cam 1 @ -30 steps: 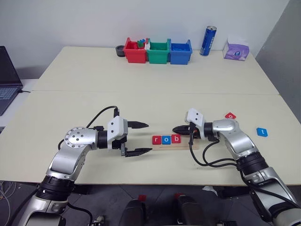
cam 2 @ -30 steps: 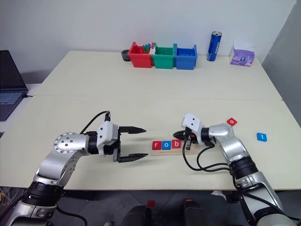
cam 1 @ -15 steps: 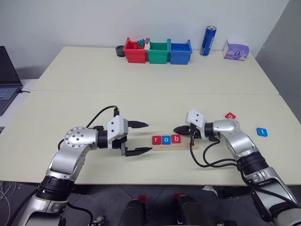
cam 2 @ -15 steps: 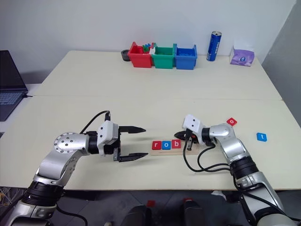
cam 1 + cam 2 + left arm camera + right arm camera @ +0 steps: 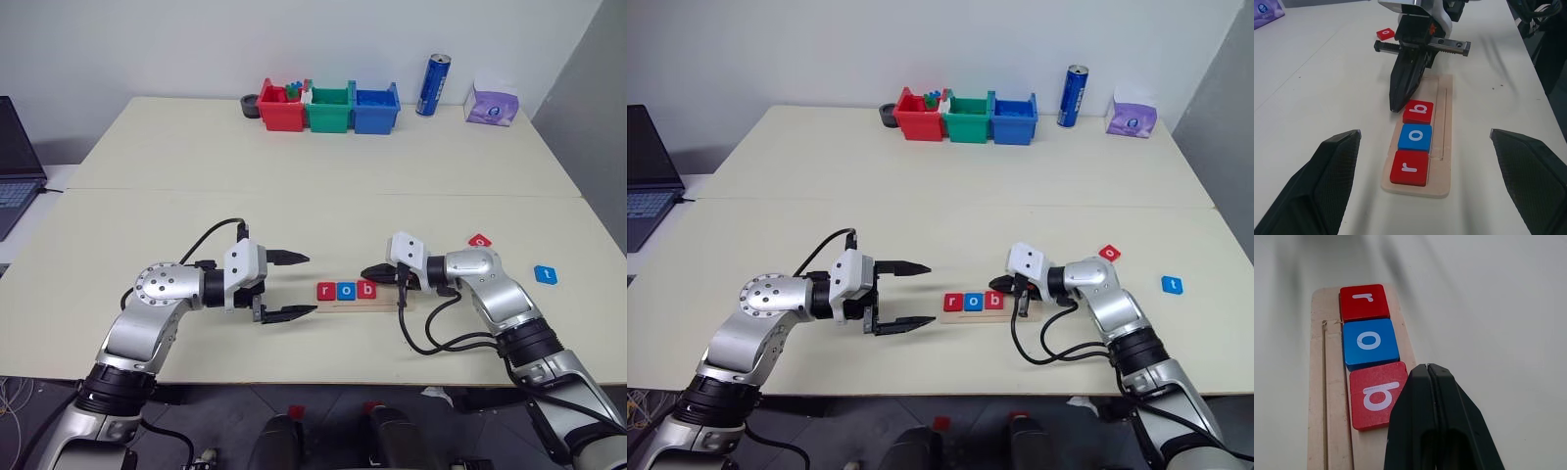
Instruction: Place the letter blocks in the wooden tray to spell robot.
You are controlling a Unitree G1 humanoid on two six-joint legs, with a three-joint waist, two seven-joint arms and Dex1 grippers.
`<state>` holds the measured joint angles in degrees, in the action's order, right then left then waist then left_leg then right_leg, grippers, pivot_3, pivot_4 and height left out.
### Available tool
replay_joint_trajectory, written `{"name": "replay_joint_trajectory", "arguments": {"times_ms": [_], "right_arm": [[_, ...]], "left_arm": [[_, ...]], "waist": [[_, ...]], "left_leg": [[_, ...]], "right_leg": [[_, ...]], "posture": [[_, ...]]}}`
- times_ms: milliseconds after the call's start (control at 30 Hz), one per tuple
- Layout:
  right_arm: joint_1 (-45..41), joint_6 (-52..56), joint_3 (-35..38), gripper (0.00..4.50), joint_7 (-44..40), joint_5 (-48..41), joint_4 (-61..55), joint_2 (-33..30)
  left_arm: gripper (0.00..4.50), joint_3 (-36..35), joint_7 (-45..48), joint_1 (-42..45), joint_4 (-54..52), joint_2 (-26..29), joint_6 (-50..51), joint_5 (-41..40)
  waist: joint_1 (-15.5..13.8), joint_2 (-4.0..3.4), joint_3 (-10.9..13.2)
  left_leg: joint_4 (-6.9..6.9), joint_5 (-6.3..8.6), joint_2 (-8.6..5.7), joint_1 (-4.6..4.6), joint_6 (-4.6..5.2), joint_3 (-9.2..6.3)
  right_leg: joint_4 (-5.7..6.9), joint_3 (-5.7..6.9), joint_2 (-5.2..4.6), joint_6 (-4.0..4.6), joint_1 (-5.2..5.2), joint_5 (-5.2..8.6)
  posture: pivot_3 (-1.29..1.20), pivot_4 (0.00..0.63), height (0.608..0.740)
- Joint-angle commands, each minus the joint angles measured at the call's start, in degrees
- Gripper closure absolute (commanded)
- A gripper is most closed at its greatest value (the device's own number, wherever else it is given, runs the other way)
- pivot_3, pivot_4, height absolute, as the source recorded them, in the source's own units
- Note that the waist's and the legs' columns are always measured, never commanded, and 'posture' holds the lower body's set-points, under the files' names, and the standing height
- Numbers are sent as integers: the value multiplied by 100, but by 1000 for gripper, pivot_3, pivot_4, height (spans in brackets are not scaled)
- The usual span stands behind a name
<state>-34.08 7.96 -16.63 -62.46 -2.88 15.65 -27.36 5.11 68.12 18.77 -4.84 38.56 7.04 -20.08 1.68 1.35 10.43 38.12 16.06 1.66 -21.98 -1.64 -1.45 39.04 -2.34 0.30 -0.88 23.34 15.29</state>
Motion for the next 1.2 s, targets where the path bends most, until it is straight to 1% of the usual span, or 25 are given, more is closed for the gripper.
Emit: {"name": "replay_joint_trajectory", "arguments": {"times_ms": [33, 367, 467, 600, 667, 767, 833, 900, 933, 967, 1000, 1100, 1133, 1200], "right_arm": [[34, -91, -4, 4462, -63, 22, -260, -79], [67, -78, 8, 4462, -67, 8, -379, -108], [-25, 134, 175, 4462, 23, -99, -385, -111], [12, 686, 464, 4462, 34, -356, -833, -323], [227, 1321, 842, 4462, 175, -630, -1424, -520], [745, 2593, 1692, 3860, 790, -1151, -2415, -657], [1065, 3032, 2073, 3145, 1183, -1275, -2802, -655], [1272, 3237, 2317, 2491, 1540, -1285, -3020, -637], [1385, 3259, 2477, 2068, 1755, -1266, -3026, -609], [1485, 3213, 2596, 1793, 1936, -1231, -2986, -583], [1574, 3078, 2691, 1382, 2135, -1152, -2879, -546], [1624, 2771, 2816, 287, 2630, -983, -2598, -446], [1600, 2689, 2833, 20, 2757, -952, -2508, -424], [1451, 2468, 2930, 20, 3063, -865, -2125, -364]], "left_arm": [[0, -116, -19, 106, -73, 16, -75, -31], [0, -97, -24, 156, -43, 0, -69, -22], [0, -84, -37, 158, -60, -12, -62, -19], [0, -65, -77, 144, -140, -38, -35, -20], [0, -90, -183, 130, -335, -84, 75, -92], [0, -81, -381, 92, -629, -199, 257, -182], [0, -16, -502, 77, -763, -298, 357, -175], [0, 33, -616, 98, -845, -411, 449, -153], [0, 91, -736, 170, -836, -536, 491, -98], [0, 151, -832, 250, -801, -658, 512, -45], [0, 223, -934, 350, -729, -793, 545, 17], [0, 354, -1148, 583, -529, -1088, 560, 152], [0, 390, -1185, 649, -476, -1159, 564, 178], [0, 511, -1290, 847, -315, -1360, 553, 270]], "waist": [[0, 0, 0], [-1, 0, 0], [-1, 0, 0], [-2, -1, 1], [-8, -1, 1], [-38, 0, 0], [-45, 0, 0], [-31, 0, 0], [-25, 0, 0], [-20, 0, 0], [-18, 0, 0], [-13, 0, 0], [-2, 0, 0], [12, -1, 0]], "left_leg": [[0, 0, 0, 0, 0, 0], [0, 0, 0, 0, 0, 0], [0, 0, 0, 0, 0, 0], [0, 0, 0, -1, 0, -1], [0, 0, 1, -1, 0, -3], [0, 0, 5, -11, 0, -11], [-1, 0, 4, -14, 0, -12], [0, 0, 0, -12, 0, -9], [0, 0, -2, -11, 0, -7], [0, 0, -5, -6, 0, -5], [0, 0, -8, -5, 0, -2], [3, -1, -14, -2, 0, 7], [3, -1, -14, -1, 0, 9], [2, -1, -15, 4, 0, 11]], "right_leg": [[0, 0, 0, 0, 0, 0], [0, 1, 0, 0, 0, 0], [0, 0, 0, 0, 0, 0], [0, 0, 0, 0, 0, 0], [0, 0, -2, 0, 0, 0], [-3, -1, -14, -1, -1, 1], [-5, -2, -18, -2, -2, 2], [-4, -4, -20, -3, -3, 2], [-2, -4, -20, -3, -3, 2], [0, -4, -19, -3, -3, 2], [0, -5, -19, -4, -4, 1], [0, -4, -11, -8, -6, -1], [0, -5, -7, -8, -6, -2], [0, -12, 3, -8, -6, -2]], "posture": [[0, 150, 740], [0, 150, 740], [0, 150, 740], [0, 150, 740], [0, 150, 740], [0, 150, 740], [0, 150, 740], [0, 150, 740], [0, 150, 740], [0, 150, 740], [0, 150, 740], [0, 150, 740], [0, 150, 740], [0, 150, 740]]}}
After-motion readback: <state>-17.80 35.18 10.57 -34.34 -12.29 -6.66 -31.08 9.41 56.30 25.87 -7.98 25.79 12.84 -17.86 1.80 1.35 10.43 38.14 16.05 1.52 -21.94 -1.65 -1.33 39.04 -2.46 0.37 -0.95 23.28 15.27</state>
